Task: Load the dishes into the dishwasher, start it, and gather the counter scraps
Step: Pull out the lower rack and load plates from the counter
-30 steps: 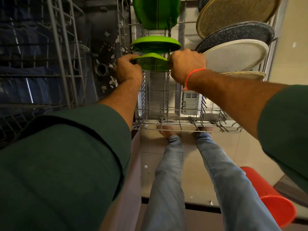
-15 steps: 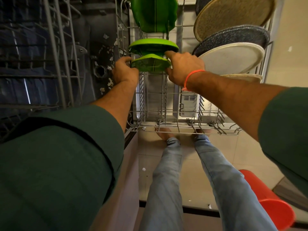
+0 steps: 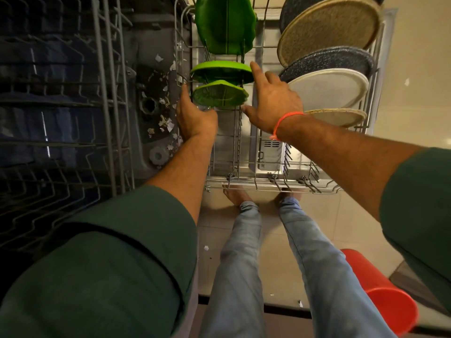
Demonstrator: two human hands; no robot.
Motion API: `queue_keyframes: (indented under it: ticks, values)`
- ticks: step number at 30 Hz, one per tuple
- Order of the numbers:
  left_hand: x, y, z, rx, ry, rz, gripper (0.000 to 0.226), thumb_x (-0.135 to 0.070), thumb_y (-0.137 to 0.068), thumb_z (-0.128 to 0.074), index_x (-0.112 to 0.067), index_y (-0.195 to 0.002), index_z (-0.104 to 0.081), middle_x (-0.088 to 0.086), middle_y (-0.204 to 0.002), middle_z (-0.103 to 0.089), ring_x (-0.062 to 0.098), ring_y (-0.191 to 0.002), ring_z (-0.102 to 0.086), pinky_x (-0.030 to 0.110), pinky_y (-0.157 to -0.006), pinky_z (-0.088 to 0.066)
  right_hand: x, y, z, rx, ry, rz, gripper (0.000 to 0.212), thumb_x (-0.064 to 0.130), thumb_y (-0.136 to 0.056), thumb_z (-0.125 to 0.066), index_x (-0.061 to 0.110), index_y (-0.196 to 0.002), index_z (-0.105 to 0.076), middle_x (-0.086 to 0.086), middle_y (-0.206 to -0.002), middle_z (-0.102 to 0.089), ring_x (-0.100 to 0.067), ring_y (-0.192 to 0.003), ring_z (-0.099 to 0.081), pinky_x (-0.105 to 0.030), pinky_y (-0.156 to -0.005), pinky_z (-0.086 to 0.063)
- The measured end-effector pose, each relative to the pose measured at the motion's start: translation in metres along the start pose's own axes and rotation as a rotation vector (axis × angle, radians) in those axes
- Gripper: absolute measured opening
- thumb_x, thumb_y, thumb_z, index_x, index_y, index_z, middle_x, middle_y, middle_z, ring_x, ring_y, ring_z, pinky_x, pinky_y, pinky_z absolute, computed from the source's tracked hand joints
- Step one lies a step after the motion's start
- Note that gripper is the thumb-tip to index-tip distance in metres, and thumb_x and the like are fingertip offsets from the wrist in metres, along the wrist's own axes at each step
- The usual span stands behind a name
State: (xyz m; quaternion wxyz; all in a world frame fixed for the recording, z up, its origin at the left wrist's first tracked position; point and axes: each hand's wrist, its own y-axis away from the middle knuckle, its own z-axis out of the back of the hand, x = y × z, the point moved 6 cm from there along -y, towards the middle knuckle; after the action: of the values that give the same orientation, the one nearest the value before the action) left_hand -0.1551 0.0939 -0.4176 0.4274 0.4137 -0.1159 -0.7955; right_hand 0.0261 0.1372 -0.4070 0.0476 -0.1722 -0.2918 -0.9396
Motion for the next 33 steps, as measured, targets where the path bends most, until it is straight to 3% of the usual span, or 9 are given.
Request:
queue_keyframes:
  ticks: [5, 13, 18, 22, 33]
  values:
    - [0.001, 0.033, 0.010, 0.004, 0.022, -0.017, 0.096, -0.008, -0.086, -0.076, -0.032, -0.160, -0.020, 0.001, -0.164, -0.026, 0.024, -0.149, -0.030, 0.043, -0.118, -0.035, 0.000, 0.028, 0.005, -0.047, -0.018, 0.002, 0.095, 0.047, -0.092, -0.064, 0.027, -0.161, -0.002, -0.017, -0.162, -0.021, -0.040, -0.143, -0.033, -0.056, -0.113, -0.035]
    - [0.009, 0.103, 0.023, 0.061, 0.128, 0.061, 0.099, -0.012, -0.088, -0.075, -0.039, -0.160, -0.012, -0.002, -0.168, -0.013, 0.024, -0.154, -0.018, 0.046, -0.121, -0.028, -0.008, 0.088, 0.023, -0.101, -0.058, -0.032, 0.095, 0.048, -0.091, -0.065, 0.030, -0.161, -0.003, -0.016, -0.165, -0.015, -0.037, -0.149, -0.025, -0.054, -0.118, -0.028]
    - [0.021, 0.146, 0.018, 0.067, 0.154, 0.074, 0.093, -0.017, -0.090, -0.074, -0.036, -0.160, -0.015, -0.002, -0.167, -0.019, 0.022, -0.152, -0.022, 0.041, -0.118, -0.031, -0.027, 0.117, 0.035, -0.096, -0.083, -0.006, 0.092, 0.049, -0.092, -0.063, 0.030, -0.161, -0.005, -0.017, -0.165, -0.016, -0.037, -0.149, -0.025, -0.057, -0.116, -0.027]
    - [0.039, 0.172, 0.002, 0.047, 0.295, 0.156, 0.091, -0.016, -0.088, -0.076, -0.030, -0.160, -0.021, 0.000, -0.165, -0.025, 0.021, -0.150, -0.027, 0.046, -0.119, -0.035, -0.051, 0.126, 0.035, -0.047, -0.084, 0.036, 0.090, 0.049, -0.092, -0.063, 0.030, -0.161, -0.007, -0.015, -0.166, -0.014, -0.037, -0.149, -0.024, -0.058, -0.116, -0.026]
    - [0.037, 0.246, -0.038, 0.025, 0.581, 0.349, 0.092, -0.028, -0.093, -0.072, -0.033, -0.161, -0.010, 0.004, -0.168, -0.014, 0.020, -0.152, -0.024, 0.034, -0.115, -0.030, -0.096, 0.138, 0.050, 0.078, 0.062, 0.261, 0.088, 0.053, -0.093, -0.060, 0.029, -0.160, -0.009, -0.016, -0.166, -0.014, -0.038, -0.148, -0.026, -0.057, -0.116, -0.027]
